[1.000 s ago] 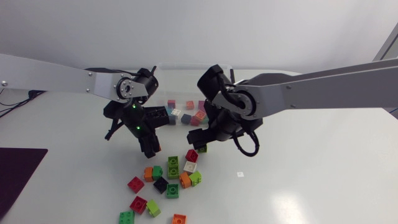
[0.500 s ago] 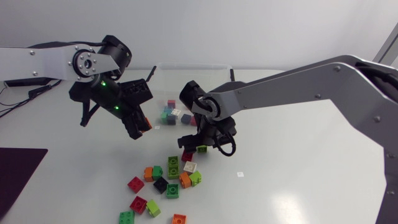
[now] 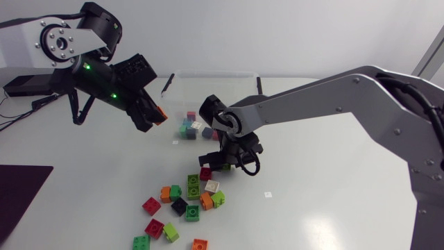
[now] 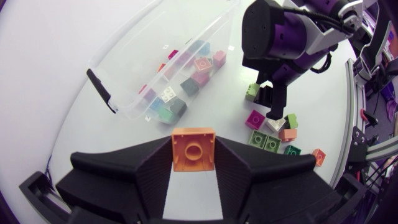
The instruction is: Place the duplo bricks in the container
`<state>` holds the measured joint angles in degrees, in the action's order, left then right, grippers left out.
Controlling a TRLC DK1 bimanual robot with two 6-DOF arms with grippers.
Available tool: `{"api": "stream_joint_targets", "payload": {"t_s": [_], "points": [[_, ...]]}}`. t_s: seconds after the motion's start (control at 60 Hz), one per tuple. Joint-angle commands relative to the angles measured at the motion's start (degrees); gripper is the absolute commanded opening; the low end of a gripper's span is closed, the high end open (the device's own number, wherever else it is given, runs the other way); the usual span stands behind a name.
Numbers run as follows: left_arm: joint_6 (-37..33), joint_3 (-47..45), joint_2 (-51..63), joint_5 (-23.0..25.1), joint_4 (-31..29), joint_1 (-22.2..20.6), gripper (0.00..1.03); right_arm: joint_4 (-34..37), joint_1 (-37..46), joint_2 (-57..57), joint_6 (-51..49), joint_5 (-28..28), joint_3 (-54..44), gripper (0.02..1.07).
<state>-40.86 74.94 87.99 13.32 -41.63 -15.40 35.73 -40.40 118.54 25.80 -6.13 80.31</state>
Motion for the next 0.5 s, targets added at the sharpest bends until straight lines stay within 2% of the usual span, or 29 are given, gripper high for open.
{"api": "stream_joint_targets", "payload": {"t_s": [0.0,0.15,0.283,0.35,0.483], "points": [[2.01,2.58,-1.68,1.18,1.11,0.37,0.23,-0.04,0.32,1.34,2.15,-0.81,0.55,0.61],[5.44,4.78,-1.68,1.97,4.62,0.28,0.22,-1.45,0.41,1.52,1.97,-1.08,0.02,0.44],[6.76,6.45,-1.50,2.85,5.50,0.37,0.22,-2.06,0.41,1.69,1.71,-1.34,-0.16,0.42],[6.85,6.80,-1.41,2.85,5.50,0.37,0.22,-2.33,0.68,1.78,1.62,-1.43,-0.24,0.43],[6.76,6.89,-1.32,2.94,5.50,0.37,0.22,-2.06,0.76,1.52,1.71,-1.43,-0.07,0.58]]}}
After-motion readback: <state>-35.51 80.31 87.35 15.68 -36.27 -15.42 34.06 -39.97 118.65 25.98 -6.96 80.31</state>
